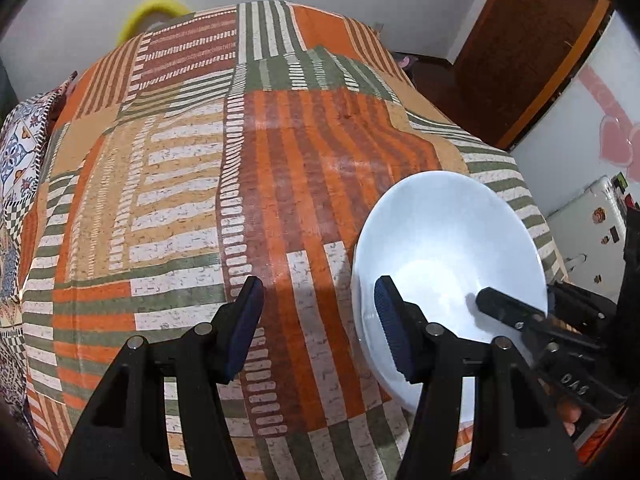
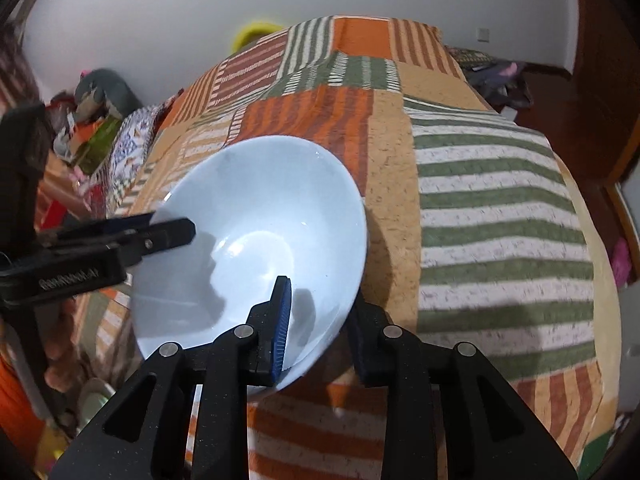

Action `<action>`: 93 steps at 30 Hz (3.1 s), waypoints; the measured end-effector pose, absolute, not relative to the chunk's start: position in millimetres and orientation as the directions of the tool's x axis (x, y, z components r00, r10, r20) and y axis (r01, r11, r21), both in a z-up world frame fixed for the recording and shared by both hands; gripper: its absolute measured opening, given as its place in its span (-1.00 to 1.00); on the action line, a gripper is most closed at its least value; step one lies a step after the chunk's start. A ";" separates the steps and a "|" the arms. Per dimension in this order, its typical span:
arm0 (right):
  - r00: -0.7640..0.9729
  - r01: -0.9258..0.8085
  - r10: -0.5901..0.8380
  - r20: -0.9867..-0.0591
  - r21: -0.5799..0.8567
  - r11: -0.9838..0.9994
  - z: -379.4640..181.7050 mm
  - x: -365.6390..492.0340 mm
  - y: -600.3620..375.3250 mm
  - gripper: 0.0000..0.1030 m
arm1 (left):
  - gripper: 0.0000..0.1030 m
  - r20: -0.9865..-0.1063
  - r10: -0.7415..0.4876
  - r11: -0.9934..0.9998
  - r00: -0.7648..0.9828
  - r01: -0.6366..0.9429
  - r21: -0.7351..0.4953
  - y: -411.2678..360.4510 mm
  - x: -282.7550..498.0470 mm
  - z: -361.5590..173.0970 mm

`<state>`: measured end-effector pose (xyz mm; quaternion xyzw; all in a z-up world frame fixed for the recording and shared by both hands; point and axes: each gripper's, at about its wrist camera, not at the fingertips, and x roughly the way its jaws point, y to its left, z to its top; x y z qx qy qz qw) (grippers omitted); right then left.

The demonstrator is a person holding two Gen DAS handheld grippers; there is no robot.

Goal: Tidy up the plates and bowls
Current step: 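Grasp the spotted white bowl rim with both tools and lift it, then carry the spotted white bowl over the stack and lower it in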

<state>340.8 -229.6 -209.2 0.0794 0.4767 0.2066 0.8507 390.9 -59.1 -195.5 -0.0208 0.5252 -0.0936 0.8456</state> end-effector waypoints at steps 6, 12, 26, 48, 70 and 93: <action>0.478 -0.235 0.416 -0.773 0.344 0.909 -208.8 337.8 -232.3 -0.49 | -0.37 -0.886 -0.212 0.969 0.412 0.209 -0.134 -73.2 385.4 -196.3; 0.512 -0.198 0.391 -0.765 0.337 0.920 -202.6 333.3 -241.4 -0.42 | -0.58 -0.890 -0.188 0.962 0.416 0.260 -0.082 -88.1 379.9 -197.9; 0.544 -0.217 0.380 -0.748 0.313 0.925 -183.1 322.8 -233.5 -0.49 | -0.77 -0.870 -0.210 0.959 0.446 0.267 -0.095 -86.3 355.1 -173.3; 0.585 -0.400 0.492 -0.644 0.299 0.867 -116.0 235.4 -160.1 -0.49 | -0.77 -0.768 -0.190 0.982 0.611 0.133 -0.137 3.8 223.5 -78.4; 0.500 -0.594 0.612 -0.612 0.272 0.757 -111.6 167.6 -48.0 -0.49 | -0.77 -0.743 -0.050 0.988 0.667 -0.078 -0.136 118.0 100.6 -63.6; 0.394 -0.591 0.542 -0.742 0.247 0.768 -167.9 158.3 -1.4 -0.49 | -0.77 -0.820 -0.004 0.979 0.573 -0.165 -0.120 148.5 82.9 -134.8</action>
